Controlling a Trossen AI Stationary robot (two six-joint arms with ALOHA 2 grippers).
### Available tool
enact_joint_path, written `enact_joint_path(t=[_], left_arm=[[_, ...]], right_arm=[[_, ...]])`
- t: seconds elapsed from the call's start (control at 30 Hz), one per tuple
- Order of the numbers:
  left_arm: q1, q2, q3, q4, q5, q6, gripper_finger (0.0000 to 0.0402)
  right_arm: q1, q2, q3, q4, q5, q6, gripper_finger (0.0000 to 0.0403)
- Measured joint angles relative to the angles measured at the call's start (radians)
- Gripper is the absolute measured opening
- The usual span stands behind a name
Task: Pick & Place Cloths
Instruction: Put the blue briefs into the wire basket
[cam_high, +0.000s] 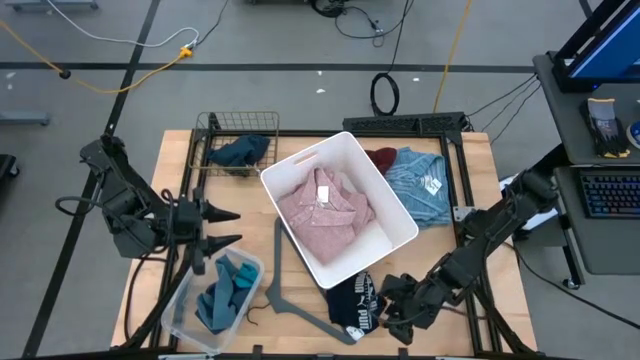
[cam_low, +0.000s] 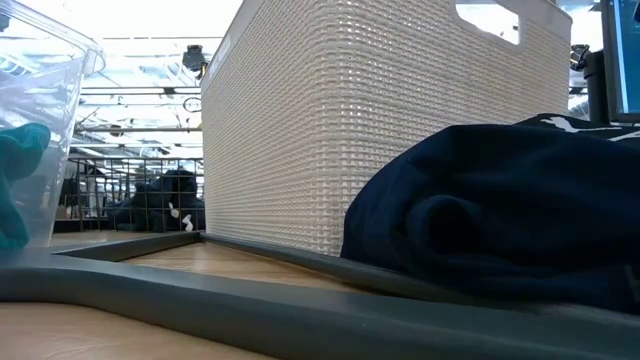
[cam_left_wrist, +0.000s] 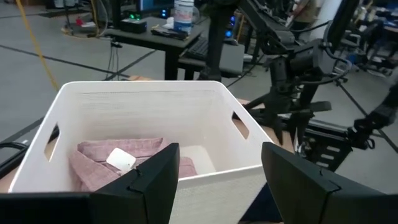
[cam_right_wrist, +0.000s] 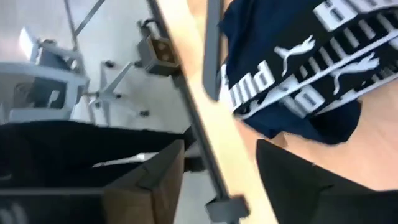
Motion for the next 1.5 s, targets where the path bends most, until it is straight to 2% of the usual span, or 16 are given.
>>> enact_joint_path(t=[0.17, 0.37, 0.73, 1.37, 1.5], left_arm=[[0.000, 0.000, 0.000, -0.001, 0.002, 0.020, 0.0232], [0.000, 0.000, 0.000, -0.002, 0.009, 0.054, 0.0232], [0.000, 0.000, 0.000, -0.003, 0.048, 0.057, 0.0232], [0.000, 0.000, 0.000, -0.003, 0.048, 0.051, 0.0232], [0.000, 0.000, 0.000, -0.002, 0.048, 0.048, 0.0232]], right_arm=[[-0.002, 0.021, 0.000, -0.003, 0.103, 0.006, 0.0241], [-0.024, 0.021, 0.000, -0.015, 0.191, 0.025, 0.0253], [-0.068, 0.090, -0.001, -0.063, 0.186, 0.051, 0.0254], [-0.074, 0.272, 0.000, 0.004, 0.187, 0.078, 0.0254], [-0.074, 0.294, 0.000, -0.002, 0.186, 0.124, 0.0237]])
